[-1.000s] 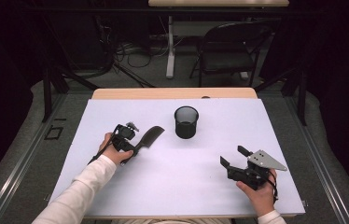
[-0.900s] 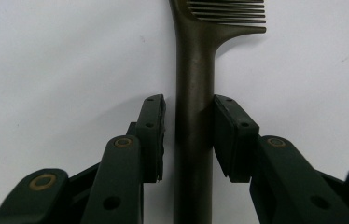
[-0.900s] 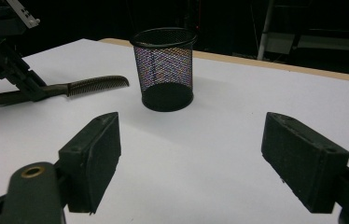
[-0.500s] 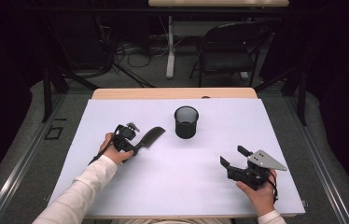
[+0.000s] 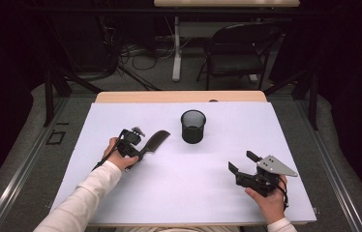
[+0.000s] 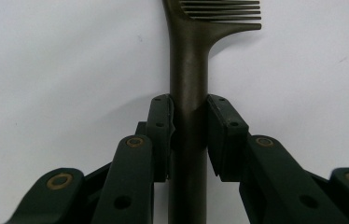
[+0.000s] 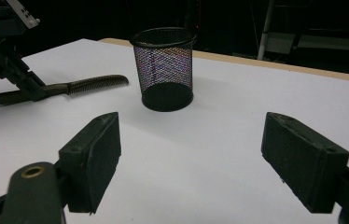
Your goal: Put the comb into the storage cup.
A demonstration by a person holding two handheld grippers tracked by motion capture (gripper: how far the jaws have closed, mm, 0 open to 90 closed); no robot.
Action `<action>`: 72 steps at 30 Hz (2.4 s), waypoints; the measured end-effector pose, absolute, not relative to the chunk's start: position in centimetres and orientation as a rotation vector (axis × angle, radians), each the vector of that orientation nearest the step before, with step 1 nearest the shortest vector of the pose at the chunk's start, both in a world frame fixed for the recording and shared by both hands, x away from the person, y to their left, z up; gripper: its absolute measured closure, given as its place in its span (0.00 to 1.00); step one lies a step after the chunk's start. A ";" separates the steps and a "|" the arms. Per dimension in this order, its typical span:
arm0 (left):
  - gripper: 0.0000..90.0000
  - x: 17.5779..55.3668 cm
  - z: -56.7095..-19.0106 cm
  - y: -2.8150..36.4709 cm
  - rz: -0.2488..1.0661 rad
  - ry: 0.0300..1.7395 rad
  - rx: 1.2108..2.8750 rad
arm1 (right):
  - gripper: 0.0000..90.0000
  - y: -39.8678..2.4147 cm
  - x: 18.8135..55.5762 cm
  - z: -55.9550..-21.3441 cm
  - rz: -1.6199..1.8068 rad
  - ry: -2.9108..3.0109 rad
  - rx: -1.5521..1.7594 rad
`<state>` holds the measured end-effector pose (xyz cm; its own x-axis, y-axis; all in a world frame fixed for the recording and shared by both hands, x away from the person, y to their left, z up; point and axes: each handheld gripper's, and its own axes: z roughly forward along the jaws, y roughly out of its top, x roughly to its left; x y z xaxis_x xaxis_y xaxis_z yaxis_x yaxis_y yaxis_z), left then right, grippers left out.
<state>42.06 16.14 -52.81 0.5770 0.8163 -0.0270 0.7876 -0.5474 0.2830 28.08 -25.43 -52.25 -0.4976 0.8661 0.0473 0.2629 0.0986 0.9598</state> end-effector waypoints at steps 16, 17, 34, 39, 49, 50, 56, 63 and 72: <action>0.80 42.1 -52.2 16.6 0.150 1.323 2.523 | 0.22 -25.4 28.1 -52.3 1.418 1.831 1.110; 0.80 42.1 -52.2 16.6 0.154 1.320 2.518 | 0.22 -25.4 28.1 -52.3 1.418 1.831 1.110; 0.80 41.9 -51.0 17.2 0.184 1.313 2.430 | 0.22 -25.4 28.1 -52.3 1.417 1.833 1.110; 0.80 41.7 -50.6 17.2 0.217 1.308 2.396 | 0.22 -25.4 28.1 -52.3 1.416 1.834 1.109; 0.80 41.3 -49.3 17.2 0.287 1.272 2.327 | 0.22 -25.4 28.1 -52.3 1.417 1.835 1.110; 0.80 41.3 -49.3 17.2 0.287 1.272 2.327 | 0.22 -25.4 28.1 -52.3 1.417 1.835 1.110; 0.80 40.9 -48.8 17.0 0.315 1.246 2.301 | 0.22 -25.4 28.1 -52.3 1.417 1.834 1.108; 0.80 40.3 -47.7 16.9 0.350 1.208 2.250 | 0.22 -25.4 28.1 -52.3 1.417 1.834 1.107; 0.80 39.5 -46.5 17.0 0.394 1.164 2.165 | 0.22 -25.4 28.1 -52.3 1.418 1.834 1.108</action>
